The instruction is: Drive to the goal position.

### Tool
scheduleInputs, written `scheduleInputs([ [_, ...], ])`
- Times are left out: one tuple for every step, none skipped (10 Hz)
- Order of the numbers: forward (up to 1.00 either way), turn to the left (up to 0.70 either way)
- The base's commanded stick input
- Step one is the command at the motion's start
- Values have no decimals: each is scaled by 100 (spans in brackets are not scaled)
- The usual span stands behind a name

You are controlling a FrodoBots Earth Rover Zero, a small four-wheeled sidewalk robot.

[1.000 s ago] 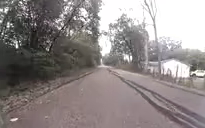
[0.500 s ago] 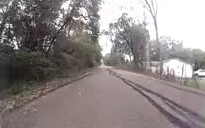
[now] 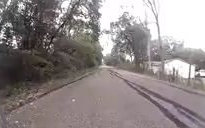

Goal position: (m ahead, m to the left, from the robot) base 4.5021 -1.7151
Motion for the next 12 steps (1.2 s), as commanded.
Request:
scheduleInputs([
  [70,0],
  [70,0],
  [70,0],
  [70,0],
  [70,0],
  [70,0],
  [70,0],
  [70,0],
  [70,0],
  [70,0],
  [70,0],
  [70,0],
])
